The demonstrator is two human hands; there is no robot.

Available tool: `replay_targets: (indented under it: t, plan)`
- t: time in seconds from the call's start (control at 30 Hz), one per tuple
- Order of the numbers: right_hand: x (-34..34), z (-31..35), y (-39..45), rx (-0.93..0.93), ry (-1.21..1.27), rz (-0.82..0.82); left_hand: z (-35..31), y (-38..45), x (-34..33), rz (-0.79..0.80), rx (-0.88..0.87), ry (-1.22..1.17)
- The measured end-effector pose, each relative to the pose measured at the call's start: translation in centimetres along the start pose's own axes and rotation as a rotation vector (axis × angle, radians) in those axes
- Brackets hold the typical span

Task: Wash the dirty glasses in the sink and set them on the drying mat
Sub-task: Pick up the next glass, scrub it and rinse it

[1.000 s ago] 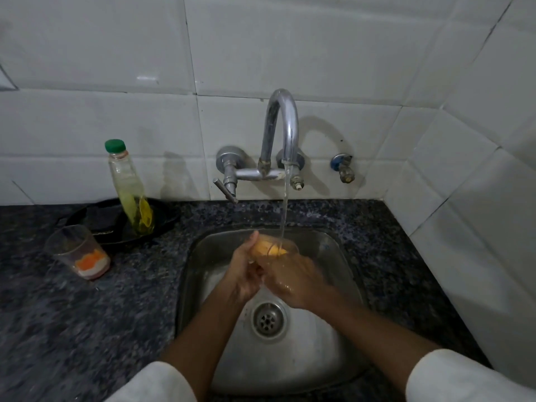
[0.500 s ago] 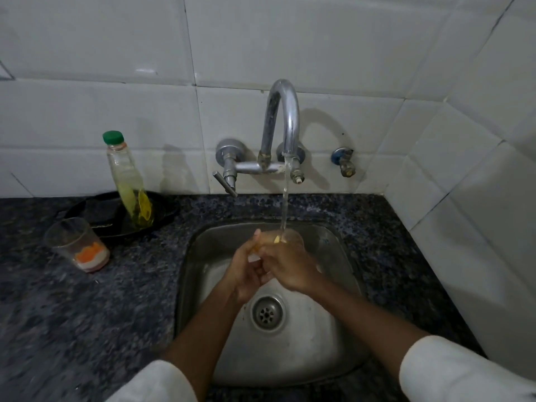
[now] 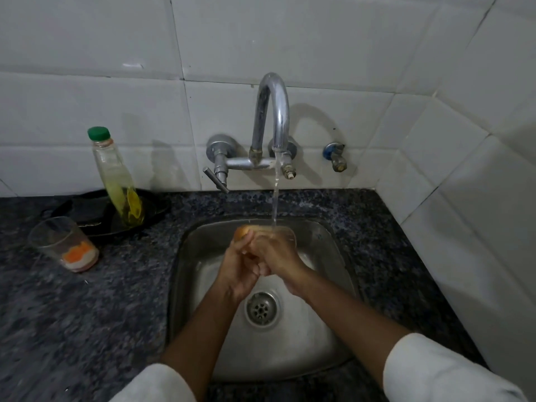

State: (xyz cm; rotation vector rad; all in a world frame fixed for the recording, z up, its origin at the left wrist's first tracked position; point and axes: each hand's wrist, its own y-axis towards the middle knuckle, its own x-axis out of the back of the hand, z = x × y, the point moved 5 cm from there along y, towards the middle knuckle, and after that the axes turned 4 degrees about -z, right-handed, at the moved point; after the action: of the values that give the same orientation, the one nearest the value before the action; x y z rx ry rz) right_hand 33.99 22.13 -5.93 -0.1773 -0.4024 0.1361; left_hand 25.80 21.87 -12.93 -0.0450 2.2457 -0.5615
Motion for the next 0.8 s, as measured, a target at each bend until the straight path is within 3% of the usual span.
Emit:
replay_targets:
  t: [0.03,0.1,0.17,0.23,0.33,0.37,0.4,0.5,0.53,0.6,0.7,0.73,0.8]
  plan:
    - [0.2,0.3,-0.4,0.116,-0.115,0.011,-0.5,0.3,-0.1,-0.005,-0.003,0.003]
    - [0.1,0.9,-1.2,0.468,-0.756,0.144,-1.3,0.9,0.0,-0.076,0.062,0.084]
    - [0.6,0.2,-1.3,0.568,-1.156,0.219,-1.3,1.3,0.3,-0.150,0.118,0.233]
    - [0.5,0.3,-0.8,0.484,-1.017,0.170,-0.4,1.0,0.2,-0.099,0.129,0.219]
    - [0.5,0.0,0.6,0.108,-0.266,-0.021,0.7,0.2,0.0,-0.042,0.072,-0.056]
    - [0.3,-0.2,0.6,0.074,-0.124,-0.037,0.6,0.3,-0.1,-0.015,0.041,-0.104]
    - [0.3,-0.1,0.2,0.128,-0.188,-0.011,0.2,0.3,-0.2,-0.010,0.016,-0.101]
    - [0.4,0.5,-1.8,0.516,-0.926,0.196,-0.7,0.6,0.2,-0.101,0.056,0.154]
    - [0.8,0.1,-1.6,0.530,-1.023,0.186,-0.7,0.7,0.6,-0.150,0.082,0.262]
    - [0.7,-0.1,-1.0,0.391,-0.888,0.159,-0.1,0.6,0.9,-0.123,0.088,0.264]
    - [0.4,-0.7,0.5,0.084,-0.221,0.022,0.4,0.4,0.3,-0.044,0.017,-0.040]
    - [0.5,-0.6,0.2,0.102,-0.204,0.018,0.3,0.5,0.4,-0.048,0.001,-0.060]
    - [0.8,0.7,-1.4,0.428,-0.640,0.078,-0.3,0.6,0.6,-0.106,0.015,0.050]
